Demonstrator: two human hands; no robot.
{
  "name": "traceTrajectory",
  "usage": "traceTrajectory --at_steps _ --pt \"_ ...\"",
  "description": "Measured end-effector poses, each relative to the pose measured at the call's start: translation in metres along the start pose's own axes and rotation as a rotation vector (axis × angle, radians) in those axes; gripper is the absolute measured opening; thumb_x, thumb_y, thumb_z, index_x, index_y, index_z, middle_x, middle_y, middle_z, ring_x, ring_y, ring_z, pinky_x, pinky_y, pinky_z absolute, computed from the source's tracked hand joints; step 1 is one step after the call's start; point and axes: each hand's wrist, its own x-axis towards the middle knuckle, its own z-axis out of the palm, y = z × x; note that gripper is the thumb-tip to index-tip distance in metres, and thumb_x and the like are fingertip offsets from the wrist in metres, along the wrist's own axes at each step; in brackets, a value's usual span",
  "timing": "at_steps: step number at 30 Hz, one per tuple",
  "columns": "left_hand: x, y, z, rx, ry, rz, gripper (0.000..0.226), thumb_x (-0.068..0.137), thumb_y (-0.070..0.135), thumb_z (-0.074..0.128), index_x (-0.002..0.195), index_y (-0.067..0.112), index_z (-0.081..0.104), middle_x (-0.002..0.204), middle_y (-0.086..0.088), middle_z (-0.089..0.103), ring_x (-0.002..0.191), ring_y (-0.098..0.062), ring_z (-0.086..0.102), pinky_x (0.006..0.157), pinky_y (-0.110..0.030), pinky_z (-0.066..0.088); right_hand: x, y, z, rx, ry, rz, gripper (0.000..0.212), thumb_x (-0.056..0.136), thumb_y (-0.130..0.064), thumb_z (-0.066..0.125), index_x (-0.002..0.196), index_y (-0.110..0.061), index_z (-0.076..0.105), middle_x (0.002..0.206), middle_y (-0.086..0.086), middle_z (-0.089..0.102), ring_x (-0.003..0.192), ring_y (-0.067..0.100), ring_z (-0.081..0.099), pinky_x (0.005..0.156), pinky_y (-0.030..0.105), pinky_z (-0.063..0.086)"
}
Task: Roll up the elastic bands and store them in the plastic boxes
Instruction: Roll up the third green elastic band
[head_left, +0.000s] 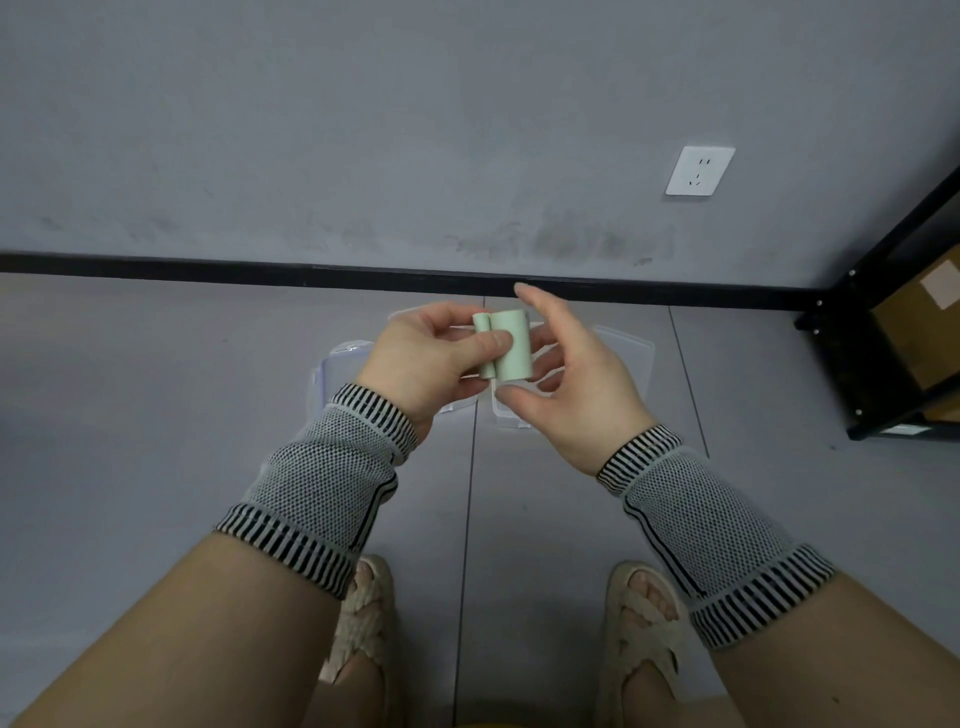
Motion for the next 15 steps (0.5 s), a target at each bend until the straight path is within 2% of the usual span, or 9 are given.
traceTrajectory --at_steps 2,6,10,12,15 --pt "-0.001 -0.002 0.000 0.063 -0.018 -0.006 0.028 0.079 0.008 0.071 0.106 0.010 0.064 0.084 -0.003 0.068 0.071 -0.014 0.065 0.066 -0.025 0.053 0.000 0.000 -0.001 -0.105 0.005 -0.063 0.073 0.072 -0.024 0.078 0.135 -0.037 0.045 0.112 -0.011 0.046 0.084 0.003 0.053 0.080 0.025 0.050" --pt "0.000 -0.004 -0.002 0.049 -0.021 -0.028 0.028 0.080 0.011 0.070 0.107 0.008 0.064 0.084 -0.004 0.069 0.071 -0.012 0.065 0.062 -0.022 0.053 0.002 0.001 -0.004 -0.136 0.044 -0.138 0.055 0.067 -0.023 0.081 0.117 -0.025 0.059 0.114 -0.011 0.050 0.091 0.000 0.051 0.077 0.013 0.043" --pt "0.000 -0.004 -0.004 0.050 -0.004 -0.034 0.017 0.086 0.005 0.062 0.102 0.007 0.066 0.089 -0.011 0.068 0.077 -0.018 0.065 0.064 -0.021 0.056 0.003 0.003 -0.005 -0.107 0.045 -0.119 0.051 0.065 -0.024 0.082 0.111 -0.025 0.061 0.103 -0.015 0.053 0.087 0.003 0.055 0.077 0.018 0.048" --pt "0.000 -0.003 -0.004 0.063 0.024 -0.022 0.013 0.087 0.002 0.059 0.095 0.009 0.066 0.086 -0.009 0.069 0.074 -0.016 0.065 0.060 -0.020 0.056 0.003 0.002 -0.006 -0.060 0.056 -0.098 0.049 0.063 -0.024 0.083 0.107 -0.029 0.062 0.097 -0.018 0.054 0.082 0.004 0.058 0.077 0.023 0.051" --pt "0.000 -0.002 -0.007 0.031 0.043 -0.026 0.013 0.087 0.001 0.059 0.096 0.008 0.066 0.084 -0.009 0.069 0.070 -0.014 0.065 0.055 -0.018 0.054 0.003 -0.001 -0.012 0.062 0.082 -0.062 0.050 0.061 -0.020 0.086 0.102 -0.034 0.060 0.097 -0.019 0.058 0.081 0.003 0.061 0.080 0.024 0.054"
